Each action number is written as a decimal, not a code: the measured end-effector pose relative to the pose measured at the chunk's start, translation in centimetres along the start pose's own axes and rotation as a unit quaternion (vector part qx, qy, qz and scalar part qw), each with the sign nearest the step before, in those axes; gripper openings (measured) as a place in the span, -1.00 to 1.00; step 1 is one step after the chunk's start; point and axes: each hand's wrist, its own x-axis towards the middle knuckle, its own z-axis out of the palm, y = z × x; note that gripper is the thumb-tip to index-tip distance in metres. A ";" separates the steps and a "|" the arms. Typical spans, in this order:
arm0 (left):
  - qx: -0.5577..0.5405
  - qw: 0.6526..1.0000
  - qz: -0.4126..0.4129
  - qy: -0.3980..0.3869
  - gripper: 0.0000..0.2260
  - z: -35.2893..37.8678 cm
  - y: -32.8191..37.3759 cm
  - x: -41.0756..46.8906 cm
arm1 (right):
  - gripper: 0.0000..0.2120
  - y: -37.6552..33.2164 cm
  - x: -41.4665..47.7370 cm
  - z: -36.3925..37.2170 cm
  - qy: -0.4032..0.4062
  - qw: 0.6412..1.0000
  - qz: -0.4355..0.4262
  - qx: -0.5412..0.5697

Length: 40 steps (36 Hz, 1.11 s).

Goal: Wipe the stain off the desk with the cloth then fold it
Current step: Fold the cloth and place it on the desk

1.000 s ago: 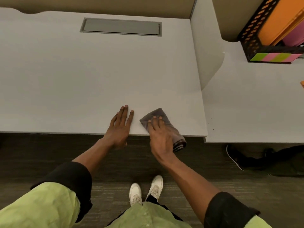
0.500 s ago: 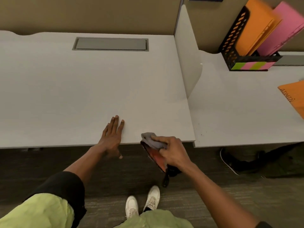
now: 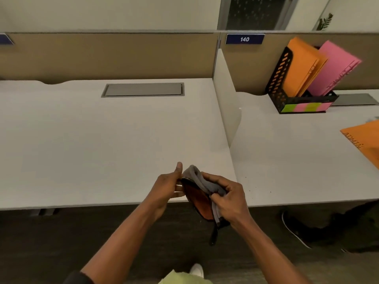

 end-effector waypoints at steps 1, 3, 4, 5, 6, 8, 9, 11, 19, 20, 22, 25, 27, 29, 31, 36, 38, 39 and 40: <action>-0.015 1.000 0.009 -0.001 -0.47 0.2 0.2 -0.2 | -0.32 0.0 0.0 0.0 0.002 1.000 -0.011 0.000; -0.050 0.999 0.018 0.012 -0.60 0.5 0.6 -0.7 | -0.31 0.0 0.2 0.0 0.010 1.000 -0.021 0.004; -0.066 0.997 0.018 0.023 -0.65 0.6 0.8 -0.9 | -0.31 0.0 0.2 0.0 0.012 1.000 -0.023 0.007; -0.080 0.996 0.018 0.034 -0.71 0.7 0.9 -1.1 | -0.31 0.0 0.3 0.0 0.011 1.000 -0.023 0.011; -0.092 0.995 0.016 0.041 -0.77 0.8 1.0 -1.2 | -0.31 -0.1 0.4 0.0 0.007 1.000 -0.022 0.015; -0.117 0.992 0.010 0.054 -0.86 1.0 1.2 -1.7 | -0.32 -0.2 0.6 0.2 0.000 1.000 -0.025 0.017; -0.125 0.990 0.012 0.065 -0.89 1.1 1.3 -1.8 | -0.32 -0.3 0.7 0.3 0.000 0.999 -0.029 0.014; -0.132 0.986 0.019 0.097 -0.92 1.2 1.5 -2.1 | -0.37 -0.5 1.0 0.7 -0.005 0.999 -0.036 -0.002; -0.133 0.980 0.062 0.137 -0.86 -0.7 2.5 -2.4 | -0.59 -2.6 2.5 3.2 -0.003 0.997 -0.072 0.004; -0.124 0.980 0.069 0.140 -0.86 -1.2 2.6 -2.4 | -0.63 -3.0 2.9 3.7 0.005 0.997 -0.073 0.006; -0.103 0.980 0.081 0.148 -0.85 -2.4 2.9 -2.2 | -0.70 -3.6 3.7 4.5 0.015 0.998 -0.068 0.009; -0.079 0.979 0.101 0.161 -0.85 -4.4 3.4 -1.8 | -0.75 -4.4 5.3 5.8 0.024 0.998 -0.064 0.004; -0.057 0.977 0.117 0.170 -0.86 -6.0 3.7 -1.5 | -0.79 -4.9 6.5 6.5 0.035 0.998 -0.058 0.004; -0.031 0.975 0.129 0.179 -0.84 -7.9 4.1 -1.2 | -0.86 -5.4 7.9 7.3 0.048 0.998 -0.046 0.006; -0.012 0.973 0.133 0.189 -0.83 -10.0 4.6 -0.8 | -0.94 -5.7 9.3 8.1 0.061 0.997 -0.044 0.008; 0.076 0.951 0.146 0.262 -0.84 -15.9 6.4 0.9 | -0.92 -7.1 13.4 10.6 0.087 0.995 -0.038 0.020; 0.097 0.942 0.155 0.282 -0.85 -18.6 7.3 1.9 | -0.90 -7.7 15.4 12.1 0.091 0.995 -0.037 0.030; 0.107 0.938 0.160 0.289 -0.85 -20.1 7.7 2.4 | -0.89 -8.1 16.3 12.9 0.092 0.995 -0.035 0.034; 0.120 0.933 0.167 0.294 -0.85 -21.5 8.1 2.8 | -0.89 -8.5 17.3 13.7 0.092 0.995 -0.032 0.035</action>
